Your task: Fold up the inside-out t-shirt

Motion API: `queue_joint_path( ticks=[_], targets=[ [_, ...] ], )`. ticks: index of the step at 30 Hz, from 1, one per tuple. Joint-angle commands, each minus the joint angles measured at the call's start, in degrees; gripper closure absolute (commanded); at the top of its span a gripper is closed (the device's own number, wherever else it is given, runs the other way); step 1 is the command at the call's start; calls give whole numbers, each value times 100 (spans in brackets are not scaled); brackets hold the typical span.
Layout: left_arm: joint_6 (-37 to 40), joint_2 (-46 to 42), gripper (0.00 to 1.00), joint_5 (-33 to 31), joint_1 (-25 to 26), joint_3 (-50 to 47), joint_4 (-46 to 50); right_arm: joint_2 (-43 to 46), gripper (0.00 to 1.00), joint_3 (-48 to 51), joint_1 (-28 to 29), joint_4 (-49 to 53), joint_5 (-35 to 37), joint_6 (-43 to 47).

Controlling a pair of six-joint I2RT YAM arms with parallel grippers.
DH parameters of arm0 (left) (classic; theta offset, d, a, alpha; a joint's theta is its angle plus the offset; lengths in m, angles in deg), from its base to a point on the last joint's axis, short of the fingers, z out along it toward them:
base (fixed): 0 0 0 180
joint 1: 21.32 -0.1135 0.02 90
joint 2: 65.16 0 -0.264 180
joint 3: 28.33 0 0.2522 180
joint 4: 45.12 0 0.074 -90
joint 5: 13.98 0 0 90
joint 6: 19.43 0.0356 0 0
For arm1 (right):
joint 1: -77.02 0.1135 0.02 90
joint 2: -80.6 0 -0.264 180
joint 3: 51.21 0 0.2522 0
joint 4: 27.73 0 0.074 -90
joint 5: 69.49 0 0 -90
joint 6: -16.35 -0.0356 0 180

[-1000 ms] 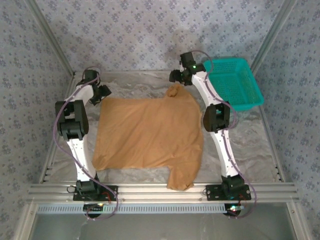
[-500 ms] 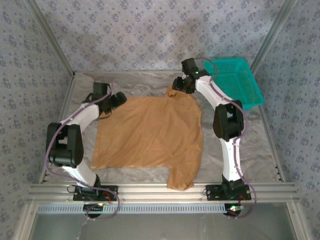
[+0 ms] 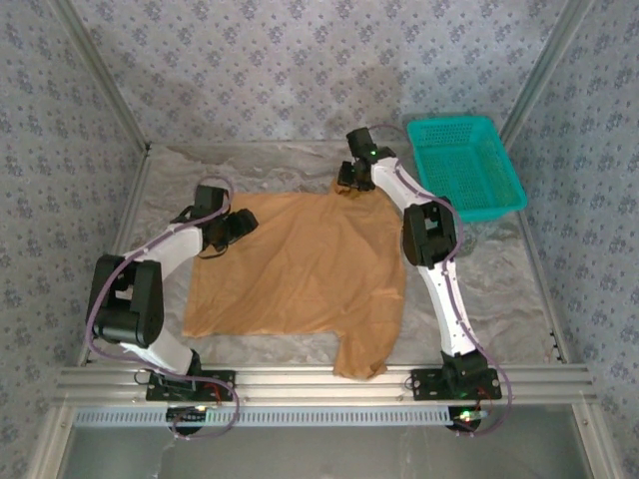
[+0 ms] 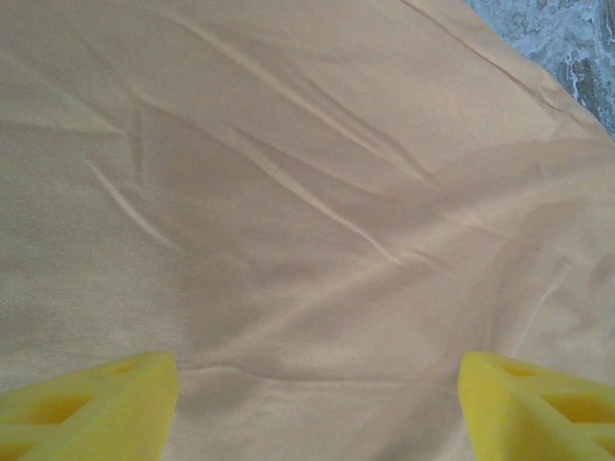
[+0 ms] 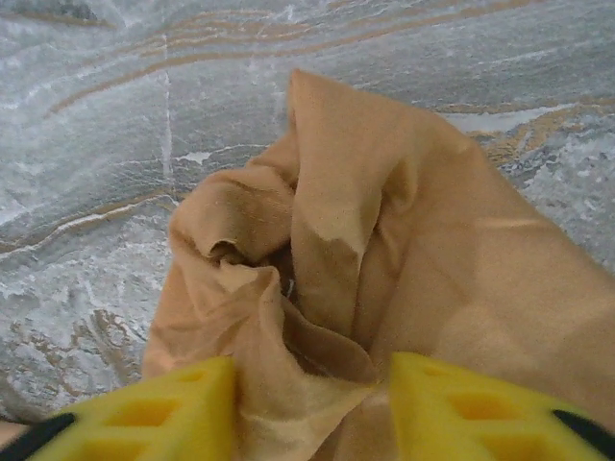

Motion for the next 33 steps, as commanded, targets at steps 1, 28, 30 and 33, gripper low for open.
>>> queue_joint_path(
  ticks=[1, 28, 30, 33],
  targets=[
    [53, -47, 25, -13, 29, -78, 117, -99, 89, -352, 13, -122, 106, 18],
    [231, 15, 22, -16, -14, 4, 209, 1635, 29, 1727, 14, -317, -382, -67],
    [247, 375, 21, 149, -195, 328, 149, 1652, 32, 2070, -44, -475, -479, -57],
    [241, 975, 21, 313, -406, 790, -2, 1408, 38, 2100, -132, -506, -638, -175]
  ],
)
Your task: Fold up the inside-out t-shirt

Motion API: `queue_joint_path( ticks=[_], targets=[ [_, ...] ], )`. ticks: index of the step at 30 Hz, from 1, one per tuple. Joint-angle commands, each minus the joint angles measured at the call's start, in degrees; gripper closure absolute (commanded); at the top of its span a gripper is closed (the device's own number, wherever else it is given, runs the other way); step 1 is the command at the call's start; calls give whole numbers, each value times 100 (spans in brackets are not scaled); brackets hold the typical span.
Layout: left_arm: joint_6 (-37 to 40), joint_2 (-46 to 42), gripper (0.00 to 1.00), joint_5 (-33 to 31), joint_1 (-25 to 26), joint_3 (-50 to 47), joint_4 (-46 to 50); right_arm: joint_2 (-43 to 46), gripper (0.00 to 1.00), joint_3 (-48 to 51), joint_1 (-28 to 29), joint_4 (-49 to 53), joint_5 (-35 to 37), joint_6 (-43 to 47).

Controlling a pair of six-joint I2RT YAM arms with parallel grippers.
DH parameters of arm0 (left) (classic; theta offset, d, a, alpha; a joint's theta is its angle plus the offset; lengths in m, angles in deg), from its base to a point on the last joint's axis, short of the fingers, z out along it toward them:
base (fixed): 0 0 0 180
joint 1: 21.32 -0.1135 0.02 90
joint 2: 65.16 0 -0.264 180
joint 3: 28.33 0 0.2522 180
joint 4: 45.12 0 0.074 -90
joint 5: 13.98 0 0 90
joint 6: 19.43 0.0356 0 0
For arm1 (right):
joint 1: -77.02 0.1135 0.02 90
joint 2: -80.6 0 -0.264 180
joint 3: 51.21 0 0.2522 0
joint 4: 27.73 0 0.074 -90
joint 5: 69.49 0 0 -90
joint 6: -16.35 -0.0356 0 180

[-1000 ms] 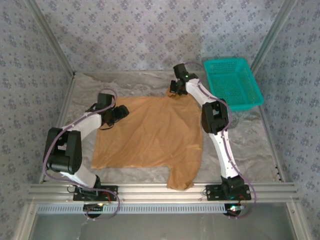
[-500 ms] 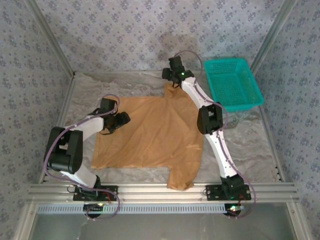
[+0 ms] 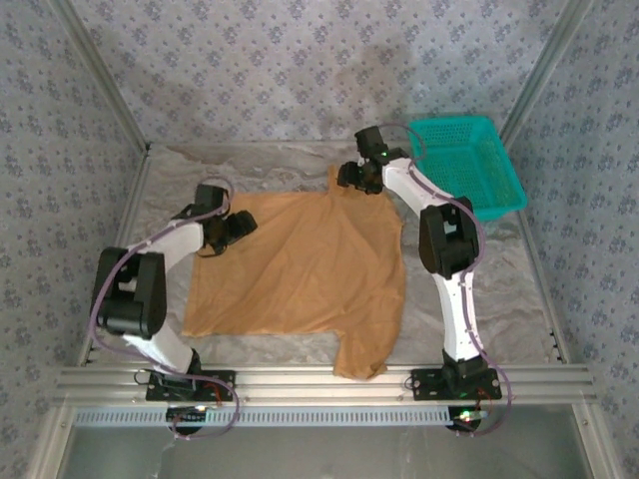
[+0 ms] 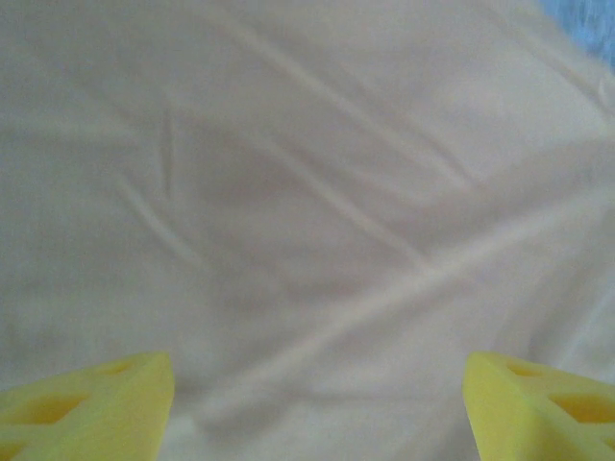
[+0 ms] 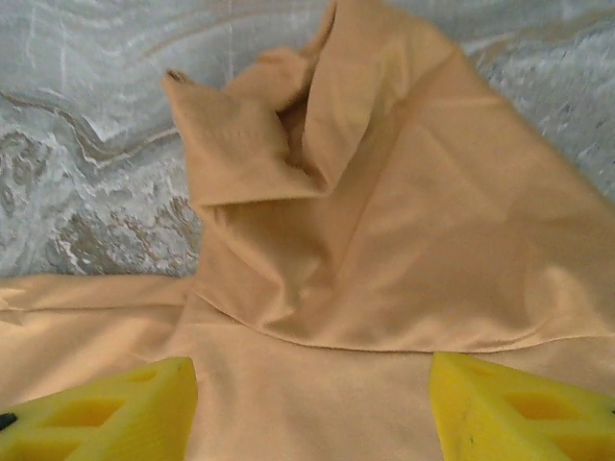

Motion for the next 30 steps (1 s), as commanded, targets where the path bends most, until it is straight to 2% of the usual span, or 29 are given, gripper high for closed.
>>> queue_joint_path(
  ticks=[1, 5, 7, 12, 15, 18, 22, 24, 27, 30],
  targets=[
    [69, 642, 21, 347, -247, 568, -130, -280, 40, 79, -137, -31, -271, -173],
    [-147, 1571, 21, 690, -530, 1168, -267, -910, 55, -537, -294, 324, -286, -296],
    [-182, 1952, 21, 728, -643, 1467, -248, -1219, 59, -920, -382, 435, -367, -408],
    [-142, 2740, 19, 562, -789, 2313, -27, -2171, 59, -2366, -594, 809, -366, -401],
    [-289, 2878, 23, 411, -856, 2483, -197, -2666, 58, -3291, -717, 923, -387, -437],
    [-322, 2995, 26, 384, -958, 2724, -267, -2808, 57, -3721, -837, 697, -410, -451],
    [-320, 2698, 26, 443, -1017, 2816, -363, -2674, 54, -4274, -926, 697, -697, -250],
    [-314, 2261, 25, 437, -1020, 2618, -485, -2267, 49, -4186, -898, 751, -788, -49],
    [-227, 1382, 23, 293, -1007, 2101, -551, -1250, 37, -3296, -789, 695, -712, 222],
    [43, 470, 23, -134, -1001, 1692, 57, -141, 35, -2035, -649, 719, -546, 278]
  ],
)
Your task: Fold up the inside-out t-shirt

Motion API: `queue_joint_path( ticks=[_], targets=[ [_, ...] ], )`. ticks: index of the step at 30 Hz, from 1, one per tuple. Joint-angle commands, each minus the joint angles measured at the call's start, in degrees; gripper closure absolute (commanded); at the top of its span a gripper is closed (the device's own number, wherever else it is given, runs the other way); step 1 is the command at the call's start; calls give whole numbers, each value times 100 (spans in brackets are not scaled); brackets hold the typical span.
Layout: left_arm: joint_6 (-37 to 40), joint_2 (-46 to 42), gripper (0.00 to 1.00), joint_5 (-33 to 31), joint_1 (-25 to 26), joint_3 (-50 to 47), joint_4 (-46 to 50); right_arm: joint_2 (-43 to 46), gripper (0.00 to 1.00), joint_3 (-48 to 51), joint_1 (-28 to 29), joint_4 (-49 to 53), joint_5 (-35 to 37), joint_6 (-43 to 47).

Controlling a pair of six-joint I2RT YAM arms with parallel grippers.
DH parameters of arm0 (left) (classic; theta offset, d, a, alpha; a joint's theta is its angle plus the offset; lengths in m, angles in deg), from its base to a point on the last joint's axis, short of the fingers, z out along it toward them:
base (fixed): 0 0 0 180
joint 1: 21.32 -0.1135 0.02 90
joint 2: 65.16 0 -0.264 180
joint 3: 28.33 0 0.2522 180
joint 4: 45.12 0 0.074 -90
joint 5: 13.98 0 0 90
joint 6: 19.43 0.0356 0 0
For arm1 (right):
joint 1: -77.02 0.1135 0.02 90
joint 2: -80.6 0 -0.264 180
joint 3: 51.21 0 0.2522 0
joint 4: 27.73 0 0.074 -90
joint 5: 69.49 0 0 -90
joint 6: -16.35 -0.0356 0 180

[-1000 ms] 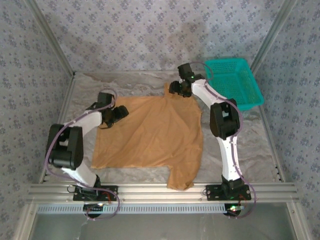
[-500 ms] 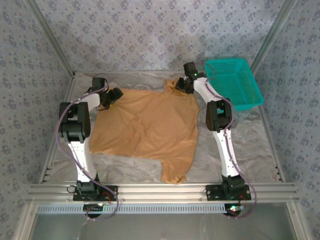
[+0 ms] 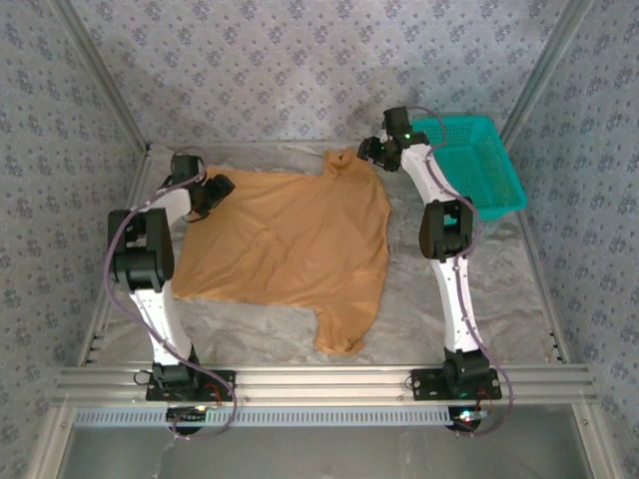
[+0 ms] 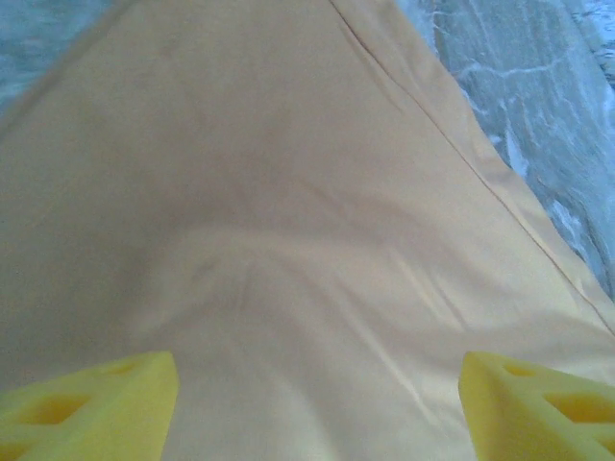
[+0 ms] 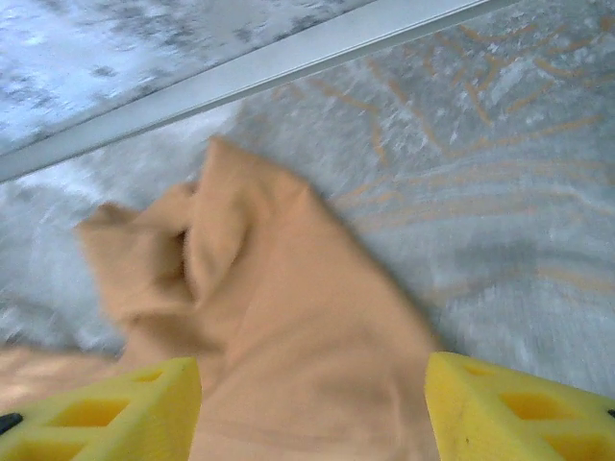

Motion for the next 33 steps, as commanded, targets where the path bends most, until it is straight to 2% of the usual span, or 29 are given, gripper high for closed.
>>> queue_joint_path(
  ticks=[1, 4, 8, 11, 14, 19, 27, 33],
  targets=[
    [295, -1320, 23, -589, -10, -264, 714, 1591, 35, 1057, 247, 159, 111, 214],
    [435, -2213, 23, -1100, -12, -845, 1590, 2849, 36, 2858, 586, 66, 318, 199],
    [305, -3375, 22, -1548, -78, -1972, 1993, 4330, 42, 5163, 1245, -249, 867, 139],
    [260, -3988, 20, -1307, -231, -2631, 2009, 4995, 45, 6450, 1556, -755, 784, -47],
    [272, -4197, 20, -1009, -291, -2971, 1895, 5027, 45, 7159, 1599, -1107, 531, -134],
    [316, -3779, 18, -791, -297, -3001, 1683, 4250, 45, 7076, 1454, -1346, 604, -78],
    [238, -2864, 18, -617, -429, -2705, 1211, 3160, 43, 5774, 815, -1004, 594, 44],
    [207, -2284, 18, -596, -432, -2278, 975, 2164, 41, 4390, 642, -704, 418, 166]
  ],
)
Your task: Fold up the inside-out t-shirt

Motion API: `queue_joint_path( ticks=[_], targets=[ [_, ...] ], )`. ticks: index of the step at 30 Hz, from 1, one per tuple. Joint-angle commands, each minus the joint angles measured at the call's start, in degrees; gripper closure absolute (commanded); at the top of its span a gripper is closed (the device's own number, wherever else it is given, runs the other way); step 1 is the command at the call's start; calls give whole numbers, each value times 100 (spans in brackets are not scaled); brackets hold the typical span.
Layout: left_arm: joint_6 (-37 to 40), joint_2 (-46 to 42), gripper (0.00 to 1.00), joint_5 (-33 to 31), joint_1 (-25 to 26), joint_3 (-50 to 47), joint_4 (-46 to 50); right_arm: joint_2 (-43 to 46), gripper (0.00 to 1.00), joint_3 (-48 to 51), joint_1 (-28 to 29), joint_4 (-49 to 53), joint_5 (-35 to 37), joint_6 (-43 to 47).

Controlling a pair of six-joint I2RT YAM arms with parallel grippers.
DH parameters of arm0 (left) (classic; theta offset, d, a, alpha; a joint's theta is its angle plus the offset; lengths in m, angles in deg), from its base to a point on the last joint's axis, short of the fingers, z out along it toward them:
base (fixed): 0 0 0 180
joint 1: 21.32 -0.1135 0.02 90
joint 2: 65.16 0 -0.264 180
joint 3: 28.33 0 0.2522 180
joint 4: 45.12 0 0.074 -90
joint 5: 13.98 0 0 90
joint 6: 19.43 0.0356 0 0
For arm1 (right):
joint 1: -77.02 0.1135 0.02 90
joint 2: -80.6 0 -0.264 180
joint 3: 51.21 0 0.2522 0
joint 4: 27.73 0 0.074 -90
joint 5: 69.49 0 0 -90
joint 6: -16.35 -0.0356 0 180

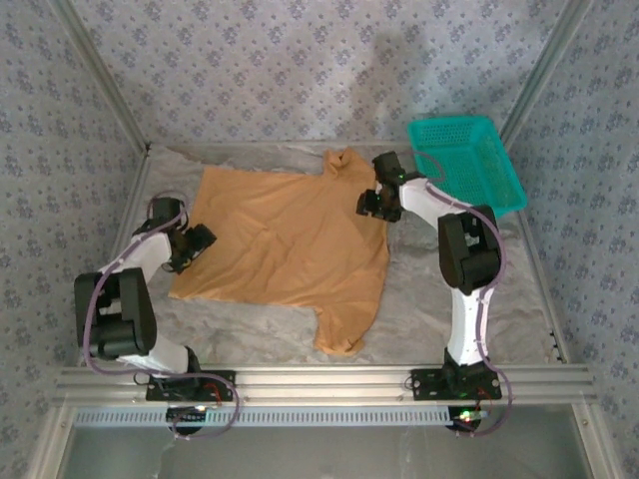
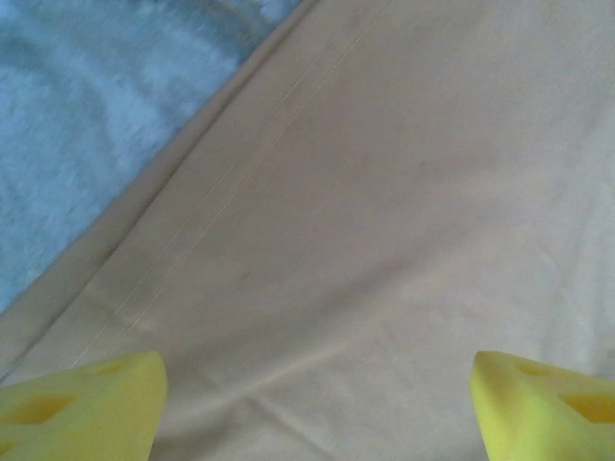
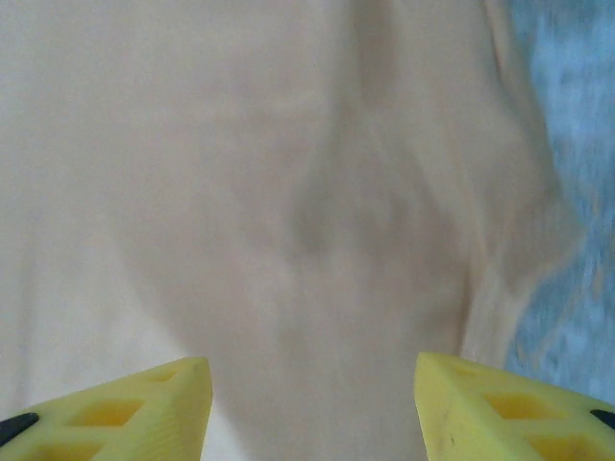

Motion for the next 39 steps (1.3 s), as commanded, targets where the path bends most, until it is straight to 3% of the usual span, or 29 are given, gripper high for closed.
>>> queue_joint_path(
  ticks=[1, 15, 18, 22, 27, 31, 35, 39],
  targets=[
    [-56, 327, 18, 115, -15, 412, -333, -754, 41, -894, -38, 390, -180, 145],
    [-124, 2312, 18, 546, -16, 1973, -527, -3937, 48, -5514, -644, 1683, -521, -382],
    [-122, 2197, 18, 532, -19, 1973, -544, -4482, 49, -6568, -800, 1699, -699, -577],
    [-90, 1415, 18, 214, -101, 1621, -304, -4217, 50, -6723, -903, 1503, -887, -534],
    [-109, 200, 22, 50, -247, 829, 134, -2830, 41, -5763, -719, 1637, -1044, -182],
    [-180, -591, 28, -88, -498, -35, 351, -965, 41, -3379, -333, 1415, -537, -79],
    [-177, -934, 33, 280, -828, -636, 221, 842, 52, -861, 166, 953, -62, -64],
    [-151, -793, 38, 589, -925, -779, 8, 2123, 65, 879, 690, 845, 329, -60]
  ],
)
